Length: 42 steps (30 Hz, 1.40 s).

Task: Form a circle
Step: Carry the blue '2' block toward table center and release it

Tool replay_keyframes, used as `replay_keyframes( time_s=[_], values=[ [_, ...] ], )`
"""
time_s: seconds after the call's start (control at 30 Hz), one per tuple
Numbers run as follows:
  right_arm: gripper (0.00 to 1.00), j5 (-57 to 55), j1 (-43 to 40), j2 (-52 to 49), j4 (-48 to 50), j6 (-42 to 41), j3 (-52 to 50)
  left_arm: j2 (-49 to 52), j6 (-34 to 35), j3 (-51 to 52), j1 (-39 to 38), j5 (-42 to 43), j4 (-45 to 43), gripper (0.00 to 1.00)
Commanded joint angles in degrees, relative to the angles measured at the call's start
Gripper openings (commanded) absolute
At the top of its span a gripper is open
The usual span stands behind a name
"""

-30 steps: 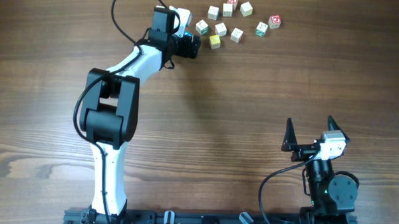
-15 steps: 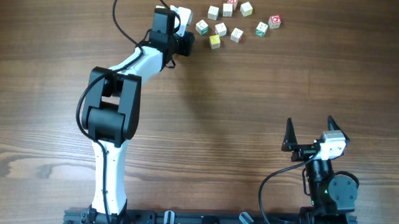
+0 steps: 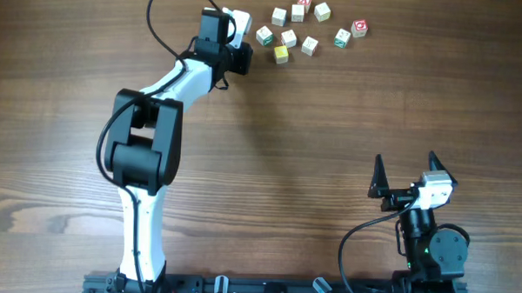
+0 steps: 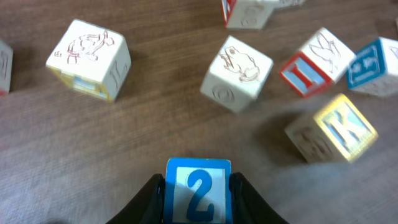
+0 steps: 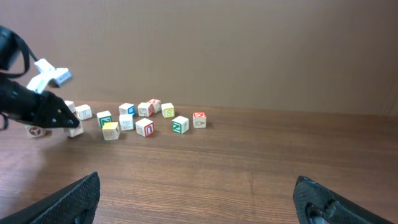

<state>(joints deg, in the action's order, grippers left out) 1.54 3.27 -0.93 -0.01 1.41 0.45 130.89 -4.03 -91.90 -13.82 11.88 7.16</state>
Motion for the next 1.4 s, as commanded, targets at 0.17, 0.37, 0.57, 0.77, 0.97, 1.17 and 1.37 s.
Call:
replay_keyframes(
  time_s=[0.17, 0.37, 0.57, 0.77, 0.97, 1.17, 1.37],
  values=[
    [1.0, 1.11, -0.24, 0.5, 0.11, -0.11, -0.15, -19.58, -0.04, -0.79, -1.09, 1.64, 18.25, 0.28],
    [1.0, 1.11, -0.24, 0.5, 0.11, -0.09, -0.15, -25.9, -0.28, -0.79, -4.96, 1.6, 34.6, 0.26],
    [1.0, 1.11, -0.24, 0.5, 0.11, -0.09, -0.15, -25.99, -0.22, 0.96, -9.68, 1.62, 40.22, 0.24],
    [1.0, 1.11, -0.24, 0.5, 0.11, -0.09, -0.15, -25.88, 0.0, 7.74, -15.45, 1.6, 28.3, 0.23],
    [1.0, 1.11, -0.24, 0.5, 0.11, -0.09, -0.15, -24.63, 6.49, 21.79, -18.78, 1.62, 3.32, 0.19],
    [1.0, 1.11, -0.24, 0.5, 0.11, -0.09, -0.15, -18.51, 9.27, 25.35, -20.59, 1.6, -6.45, 0.17],
    [1.0, 1.11, -0.24, 0.5, 0.11, -0.09, -0.15, -13.31, 9.31, 25.35, -23.1, 1.6, -8.33, 0.19]
  ],
)
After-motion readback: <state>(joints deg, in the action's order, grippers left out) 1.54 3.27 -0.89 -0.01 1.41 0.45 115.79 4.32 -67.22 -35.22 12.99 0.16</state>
